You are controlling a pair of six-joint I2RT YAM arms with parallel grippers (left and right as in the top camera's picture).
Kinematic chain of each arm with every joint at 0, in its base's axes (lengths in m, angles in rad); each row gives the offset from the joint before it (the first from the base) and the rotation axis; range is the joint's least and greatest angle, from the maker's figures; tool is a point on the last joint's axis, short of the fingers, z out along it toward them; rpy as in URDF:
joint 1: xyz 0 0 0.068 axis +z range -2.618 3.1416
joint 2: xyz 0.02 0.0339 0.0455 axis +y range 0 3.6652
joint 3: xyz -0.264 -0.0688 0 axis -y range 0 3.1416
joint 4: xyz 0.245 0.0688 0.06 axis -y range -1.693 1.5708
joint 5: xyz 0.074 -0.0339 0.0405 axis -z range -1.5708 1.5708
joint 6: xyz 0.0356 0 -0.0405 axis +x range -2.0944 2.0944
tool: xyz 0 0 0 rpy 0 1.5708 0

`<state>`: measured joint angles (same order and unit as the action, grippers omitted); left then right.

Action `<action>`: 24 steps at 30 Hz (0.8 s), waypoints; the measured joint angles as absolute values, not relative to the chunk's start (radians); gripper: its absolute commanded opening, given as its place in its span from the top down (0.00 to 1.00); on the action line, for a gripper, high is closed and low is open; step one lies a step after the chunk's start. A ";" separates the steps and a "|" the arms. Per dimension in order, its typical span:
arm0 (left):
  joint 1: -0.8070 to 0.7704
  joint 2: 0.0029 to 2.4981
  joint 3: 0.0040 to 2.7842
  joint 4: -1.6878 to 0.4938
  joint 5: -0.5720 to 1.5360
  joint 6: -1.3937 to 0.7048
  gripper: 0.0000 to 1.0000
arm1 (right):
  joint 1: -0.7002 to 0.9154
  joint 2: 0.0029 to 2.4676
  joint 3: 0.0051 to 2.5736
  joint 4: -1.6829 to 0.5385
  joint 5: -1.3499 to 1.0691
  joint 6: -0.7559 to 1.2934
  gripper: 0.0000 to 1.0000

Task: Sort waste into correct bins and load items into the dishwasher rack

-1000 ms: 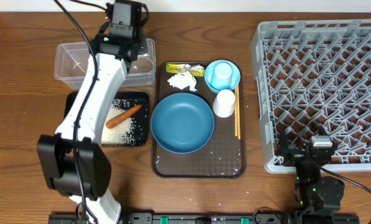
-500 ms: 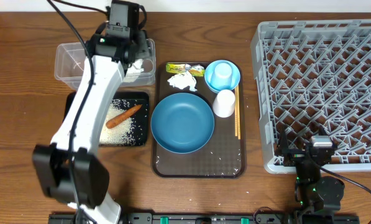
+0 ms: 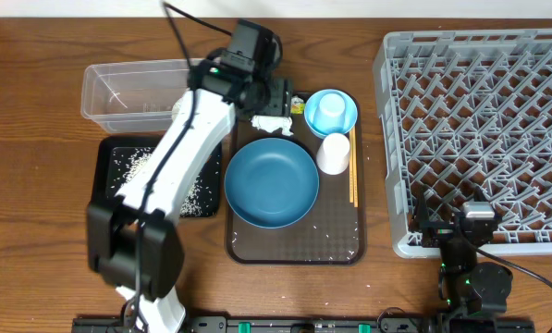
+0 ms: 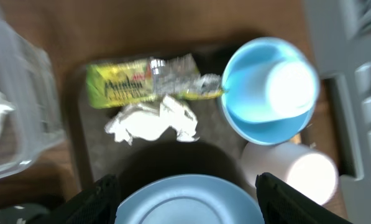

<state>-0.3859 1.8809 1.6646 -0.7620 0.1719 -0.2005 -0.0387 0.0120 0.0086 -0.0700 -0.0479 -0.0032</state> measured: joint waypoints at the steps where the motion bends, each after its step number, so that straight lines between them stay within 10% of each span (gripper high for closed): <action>1: -0.385 1.903 1.663 -0.763 0.174 -0.194 0.28 | -0.039 0.012 0.009 -0.070 -0.047 -0.003 0.01; 24: -0.389 2.158 1.663 -0.628 0.154 -0.194 0.31 | -0.039 0.012 0.009 -0.070 -0.048 -0.003 0.01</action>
<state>-0.3885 2.1578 1.6627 -0.6277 0.1539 -0.1944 -0.0387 0.0120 0.0086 -0.0700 -0.0479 -0.0032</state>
